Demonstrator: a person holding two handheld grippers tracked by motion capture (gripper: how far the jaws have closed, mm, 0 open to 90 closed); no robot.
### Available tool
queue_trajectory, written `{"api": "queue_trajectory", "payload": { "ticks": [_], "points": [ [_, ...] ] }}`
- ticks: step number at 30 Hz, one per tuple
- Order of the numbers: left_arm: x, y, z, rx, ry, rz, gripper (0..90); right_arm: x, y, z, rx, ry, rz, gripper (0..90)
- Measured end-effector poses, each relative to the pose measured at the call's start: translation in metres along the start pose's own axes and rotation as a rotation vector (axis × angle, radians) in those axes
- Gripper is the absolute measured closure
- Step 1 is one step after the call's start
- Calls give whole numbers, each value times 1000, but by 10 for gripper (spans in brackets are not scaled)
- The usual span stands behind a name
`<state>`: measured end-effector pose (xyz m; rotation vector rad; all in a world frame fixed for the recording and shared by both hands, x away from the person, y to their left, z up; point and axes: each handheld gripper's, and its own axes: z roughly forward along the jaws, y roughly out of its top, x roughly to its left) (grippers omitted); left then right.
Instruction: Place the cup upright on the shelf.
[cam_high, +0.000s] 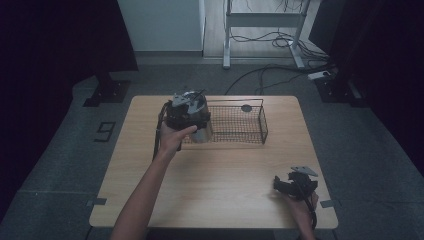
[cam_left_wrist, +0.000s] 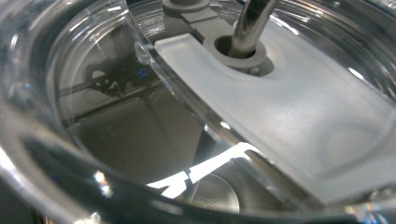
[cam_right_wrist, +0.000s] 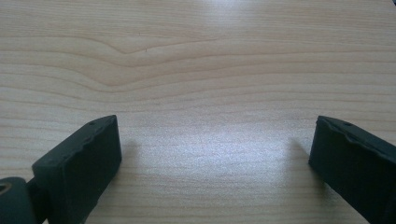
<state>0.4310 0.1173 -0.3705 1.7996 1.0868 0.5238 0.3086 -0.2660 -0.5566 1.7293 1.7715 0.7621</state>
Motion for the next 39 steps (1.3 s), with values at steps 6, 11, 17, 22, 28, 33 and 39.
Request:
{"api": "queue_trajectory", "payload": {
  "ticks": [6, 11, 17, 22, 28, 33, 39],
  "points": [
    [6, 2, 5, -5, -3, -8, 40, 0, 0, 0, 0, 0, 0, 21],
    [10, 6, 10, 2, 12, -10, 40, 0, 0, 0, 0, 0, 0, 20],
    [14, 11, 15, 6, 13, -14, 40, 0, 0, 0, 1, 0, 2, 20],
    [19, 13, 21, 18, 33, -9, 40, 0, 0, 0, 2, 1, 1, 20],
    [22, 17, 26, 20, 41, -5, 40, 0, 0, 0, 2, 1, 1, 20],
    [22, 21, 33, 30, 54, 23, 40, 0, 0, 0, 3, 0, 1, 20],
    [23, 25, 42, 29, 48, 29, 40, 0, 0, 0, 3, 0, 1, 20]
  ]
}}
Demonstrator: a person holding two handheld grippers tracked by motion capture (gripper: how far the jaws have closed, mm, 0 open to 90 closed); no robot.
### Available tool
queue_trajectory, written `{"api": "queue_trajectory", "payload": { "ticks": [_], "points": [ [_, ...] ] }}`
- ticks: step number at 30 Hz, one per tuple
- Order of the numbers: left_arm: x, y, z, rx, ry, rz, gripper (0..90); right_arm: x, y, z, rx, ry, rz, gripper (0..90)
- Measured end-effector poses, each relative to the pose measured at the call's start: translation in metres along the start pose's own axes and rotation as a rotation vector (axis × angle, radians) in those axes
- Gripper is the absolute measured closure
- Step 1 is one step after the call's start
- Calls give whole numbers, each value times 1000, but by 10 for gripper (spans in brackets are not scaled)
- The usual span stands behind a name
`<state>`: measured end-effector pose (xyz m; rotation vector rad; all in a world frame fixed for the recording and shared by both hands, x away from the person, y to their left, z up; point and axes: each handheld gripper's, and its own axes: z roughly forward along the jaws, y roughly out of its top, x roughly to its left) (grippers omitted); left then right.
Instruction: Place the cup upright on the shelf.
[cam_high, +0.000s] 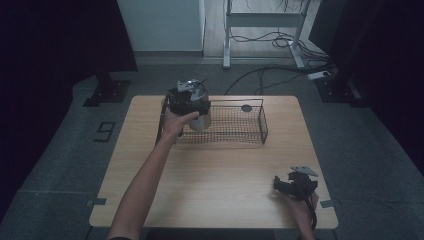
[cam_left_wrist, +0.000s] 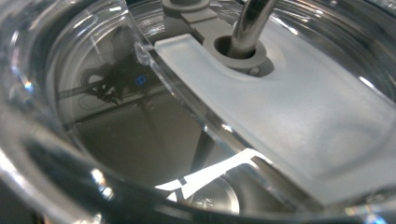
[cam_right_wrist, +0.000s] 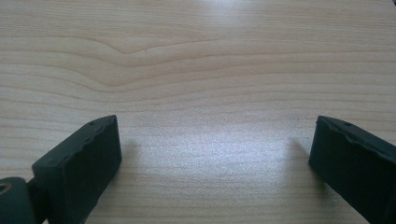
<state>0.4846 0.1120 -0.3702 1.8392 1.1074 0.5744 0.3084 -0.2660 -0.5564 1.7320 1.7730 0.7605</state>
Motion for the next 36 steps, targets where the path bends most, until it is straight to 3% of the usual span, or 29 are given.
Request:
{"api": "queue_trajectory", "payload": {
  "ticks": [16, 20, 25, 36],
  "points": [
    [14, -1, 29, 32, 41, -18, 40, 0, 0, 0, -1, 0, -1, 20],
    [15, -4, 37, 41, 47, -33, 40, 0, 0, 0, 0, 0, 0, 20],
    [17, -9, 47, 57, 73, -17, 40, 0, 0, 0, -2, 1, 1, 21],
    [25, -28, 63, 92, 71, -54, 40, 0, 0, 0, -3, 0, 0, 21]
  ]
}}
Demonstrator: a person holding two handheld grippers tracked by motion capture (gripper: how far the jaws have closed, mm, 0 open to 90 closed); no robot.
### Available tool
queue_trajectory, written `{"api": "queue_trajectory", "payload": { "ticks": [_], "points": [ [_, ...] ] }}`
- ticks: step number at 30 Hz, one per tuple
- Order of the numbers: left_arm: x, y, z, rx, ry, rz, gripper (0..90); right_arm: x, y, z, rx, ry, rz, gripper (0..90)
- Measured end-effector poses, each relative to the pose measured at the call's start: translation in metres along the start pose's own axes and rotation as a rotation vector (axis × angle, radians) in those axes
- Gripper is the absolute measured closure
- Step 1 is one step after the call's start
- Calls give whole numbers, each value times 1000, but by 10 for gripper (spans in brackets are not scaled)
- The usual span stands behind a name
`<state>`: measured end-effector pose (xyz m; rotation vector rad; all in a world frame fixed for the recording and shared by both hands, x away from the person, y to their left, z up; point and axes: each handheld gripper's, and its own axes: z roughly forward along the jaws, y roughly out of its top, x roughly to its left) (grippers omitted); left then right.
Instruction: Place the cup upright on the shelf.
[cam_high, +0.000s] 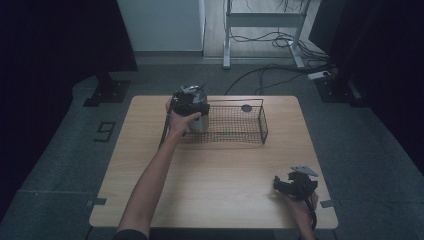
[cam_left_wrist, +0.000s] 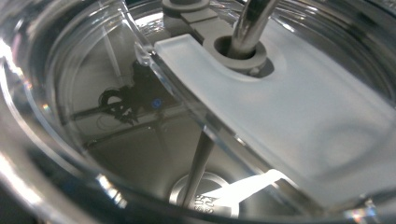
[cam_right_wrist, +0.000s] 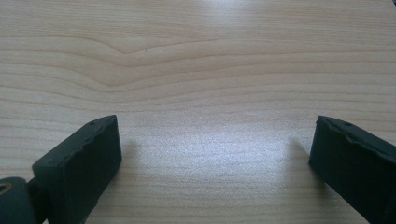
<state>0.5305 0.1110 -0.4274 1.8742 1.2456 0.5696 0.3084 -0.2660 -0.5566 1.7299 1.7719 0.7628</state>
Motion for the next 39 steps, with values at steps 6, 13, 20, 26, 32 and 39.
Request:
{"api": "queue_trajectory", "payload": {
  "ticks": [6, 13, 20, 26, 32, 39],
  "points": [
    [3, -8, 8, 15, 11, -12, 39, 0, 0, 0, 1, 0, 0, 21],
    [1, -16, 18, 38, 17, -7, 39, 0, 0, 0, 0, -1, -1, 21],
    [0, -21, 25, 53, 31, -6, 39, 0, 0, 0, 0, 0, -1, 21],
    [0, -25, 26, 45, 31, -11, 37, 0, 0, 0, 0, 0, -1, 21],
    [-5, -30, 21, -3, 80, -5, 0, 0, 0, 0, 0, 0, -1, 21],
    [-12, -27, 15, -19, 56, 2, 0, 0, 0, 0, -1, -1, 1, 24]
  ]
}}
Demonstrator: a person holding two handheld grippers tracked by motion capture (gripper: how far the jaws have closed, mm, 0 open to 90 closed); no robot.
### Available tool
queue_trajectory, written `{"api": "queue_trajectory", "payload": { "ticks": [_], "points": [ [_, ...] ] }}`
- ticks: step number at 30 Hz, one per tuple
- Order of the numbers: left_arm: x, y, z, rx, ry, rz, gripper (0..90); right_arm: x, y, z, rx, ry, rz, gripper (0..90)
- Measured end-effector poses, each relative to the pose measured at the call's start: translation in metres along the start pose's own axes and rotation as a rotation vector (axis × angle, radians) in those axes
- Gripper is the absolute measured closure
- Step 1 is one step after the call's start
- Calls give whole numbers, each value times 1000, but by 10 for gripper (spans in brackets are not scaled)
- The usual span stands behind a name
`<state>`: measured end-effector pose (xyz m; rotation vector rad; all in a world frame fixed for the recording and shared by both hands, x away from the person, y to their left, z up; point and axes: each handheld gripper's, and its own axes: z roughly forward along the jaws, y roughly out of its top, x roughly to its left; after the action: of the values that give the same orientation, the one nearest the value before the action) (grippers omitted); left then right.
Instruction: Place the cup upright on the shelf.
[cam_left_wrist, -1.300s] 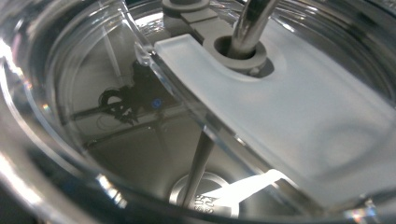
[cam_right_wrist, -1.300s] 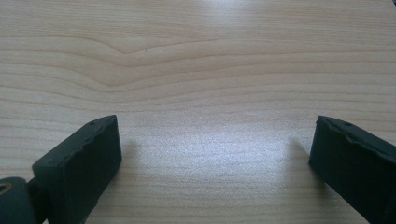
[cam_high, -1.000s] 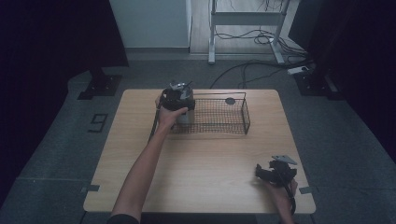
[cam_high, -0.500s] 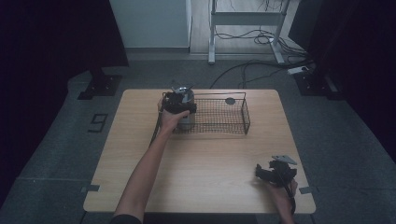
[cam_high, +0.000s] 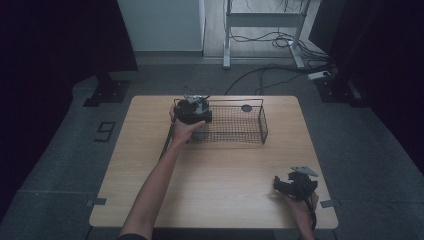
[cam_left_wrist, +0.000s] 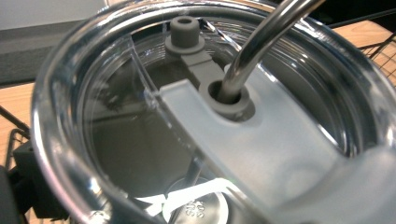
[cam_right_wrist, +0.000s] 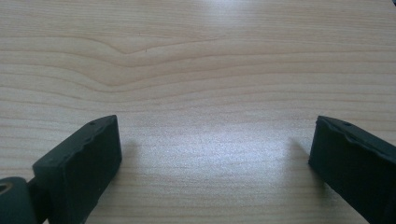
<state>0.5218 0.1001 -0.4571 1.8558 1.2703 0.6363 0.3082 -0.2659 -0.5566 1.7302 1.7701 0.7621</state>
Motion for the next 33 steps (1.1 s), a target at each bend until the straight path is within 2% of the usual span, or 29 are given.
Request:
{"api": "queue_trajectory", "payload": {
  "ticks": [11, 17, 26, 33],
  "points": [
    [6, -1, -25, -44, -13, 16, 0, 0, 0, 0, 1, 0, 1, 24],
    [9, -3, -45, -59, -54, 36, 0, 0, 0, 0, 1, -1, 2, 27],
    [4, -11, -74, -74, -79, 79, 0, 0, 0, -1, 1, -1, 2, 27],
    [-3, -25, -98, -87, -111, 121, 0, 0, 0, -1, 1, -1, 3, 27]
  ]
}}
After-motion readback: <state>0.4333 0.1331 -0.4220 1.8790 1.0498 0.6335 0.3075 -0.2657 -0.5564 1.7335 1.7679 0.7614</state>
